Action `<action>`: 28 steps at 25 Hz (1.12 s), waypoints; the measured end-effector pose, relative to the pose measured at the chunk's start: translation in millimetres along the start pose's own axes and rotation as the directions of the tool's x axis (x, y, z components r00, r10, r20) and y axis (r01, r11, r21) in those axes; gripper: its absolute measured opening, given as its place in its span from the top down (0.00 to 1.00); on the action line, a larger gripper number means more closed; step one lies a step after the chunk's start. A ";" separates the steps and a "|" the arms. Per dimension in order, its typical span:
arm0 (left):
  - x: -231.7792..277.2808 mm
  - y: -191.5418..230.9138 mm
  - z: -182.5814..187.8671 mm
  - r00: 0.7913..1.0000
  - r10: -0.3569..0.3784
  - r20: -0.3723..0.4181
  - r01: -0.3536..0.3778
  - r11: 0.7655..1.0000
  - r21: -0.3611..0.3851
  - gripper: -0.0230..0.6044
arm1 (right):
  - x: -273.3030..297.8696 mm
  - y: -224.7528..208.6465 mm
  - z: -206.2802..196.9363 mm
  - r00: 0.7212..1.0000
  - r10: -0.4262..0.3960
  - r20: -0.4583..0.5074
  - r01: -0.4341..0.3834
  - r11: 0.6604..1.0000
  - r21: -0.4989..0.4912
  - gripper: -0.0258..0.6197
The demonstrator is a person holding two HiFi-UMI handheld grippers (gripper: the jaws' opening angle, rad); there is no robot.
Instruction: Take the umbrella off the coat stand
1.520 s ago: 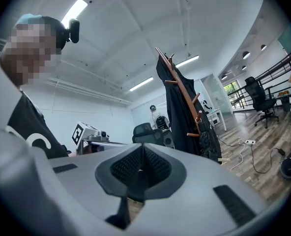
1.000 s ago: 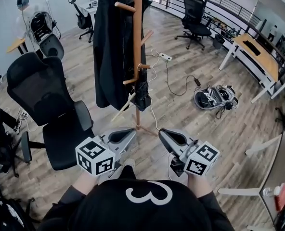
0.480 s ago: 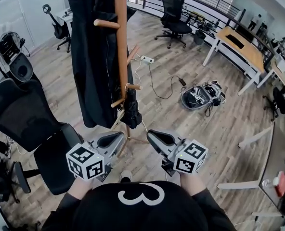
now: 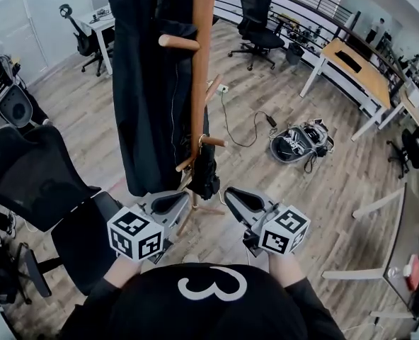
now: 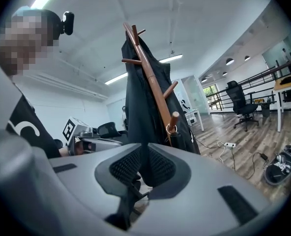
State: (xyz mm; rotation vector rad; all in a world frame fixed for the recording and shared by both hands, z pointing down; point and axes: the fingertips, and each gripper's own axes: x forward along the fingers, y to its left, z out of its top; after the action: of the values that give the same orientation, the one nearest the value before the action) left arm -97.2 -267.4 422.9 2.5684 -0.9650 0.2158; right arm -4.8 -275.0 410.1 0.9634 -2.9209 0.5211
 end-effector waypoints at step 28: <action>34.8 74.4 1.4 0.997 -0.036 -0.063 0.037 0.999 0.014 0.94 | 98.4 -87.2 -23.7 0.988 -0.154 -0.019 0.152 0.983 -0.105 0.64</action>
State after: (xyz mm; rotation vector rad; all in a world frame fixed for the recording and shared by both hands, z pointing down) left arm -120.1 -340.1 453.6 2.5744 -0.8962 0.2922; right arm -35.6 -389.7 471.3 1.1450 -2.7882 0.3680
